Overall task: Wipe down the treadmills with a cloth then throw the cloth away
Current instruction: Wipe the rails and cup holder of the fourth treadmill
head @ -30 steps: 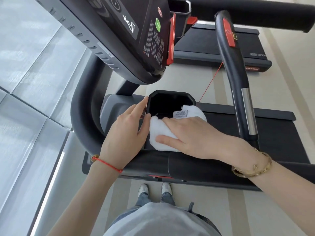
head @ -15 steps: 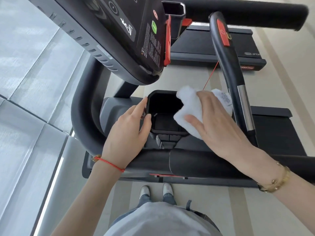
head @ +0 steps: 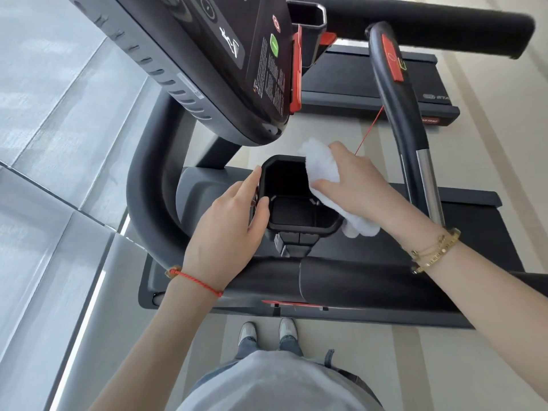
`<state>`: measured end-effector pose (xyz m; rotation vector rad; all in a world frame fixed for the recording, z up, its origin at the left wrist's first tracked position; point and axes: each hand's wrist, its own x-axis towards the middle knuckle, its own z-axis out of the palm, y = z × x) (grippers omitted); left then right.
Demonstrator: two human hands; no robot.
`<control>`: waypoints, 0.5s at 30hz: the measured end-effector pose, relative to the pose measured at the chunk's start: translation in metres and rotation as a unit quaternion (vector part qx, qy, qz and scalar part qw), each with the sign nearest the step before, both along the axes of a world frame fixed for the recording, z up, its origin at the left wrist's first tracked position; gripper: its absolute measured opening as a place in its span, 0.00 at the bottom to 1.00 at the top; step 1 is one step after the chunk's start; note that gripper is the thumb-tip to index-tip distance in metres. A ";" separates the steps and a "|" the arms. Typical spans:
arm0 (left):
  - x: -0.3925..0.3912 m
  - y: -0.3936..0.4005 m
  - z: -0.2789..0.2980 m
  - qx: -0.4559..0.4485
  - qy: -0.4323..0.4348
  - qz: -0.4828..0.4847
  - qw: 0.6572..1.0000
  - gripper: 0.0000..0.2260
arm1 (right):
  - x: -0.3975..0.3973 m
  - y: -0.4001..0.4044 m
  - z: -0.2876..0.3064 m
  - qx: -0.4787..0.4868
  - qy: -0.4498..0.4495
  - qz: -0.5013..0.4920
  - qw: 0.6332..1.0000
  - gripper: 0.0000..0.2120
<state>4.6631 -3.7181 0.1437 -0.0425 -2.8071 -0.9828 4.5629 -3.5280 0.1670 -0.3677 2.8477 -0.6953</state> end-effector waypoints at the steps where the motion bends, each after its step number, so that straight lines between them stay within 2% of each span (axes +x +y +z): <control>1: 0.000 0.000 0.000 0.003 -0.001 0.001 1.000 0.23 | 0.007 0.004 -0.004 -0.014 -0.004 -0.014 1.000 0.17; 5: 0.000 0.000 0.001 0.006 -0.003 0.004 1.000 0.23 | 0.015 0.008 -0.011 -0.014 -0.021 -0.027 0.999 0.20; 8: 0.000 0.000 0.000 0.003 -0.002 0.002 1.000 0.23 | -0.005 0.000 -0.009 0.034 0.021 0.006 0.999 0.16; 15: 0.001 0.001 0.002 0.001 -0.004 -0.002 1.000 0.24 | -0.042 -0.011 0.007 0.086 0.041 0.204 0.974 0.15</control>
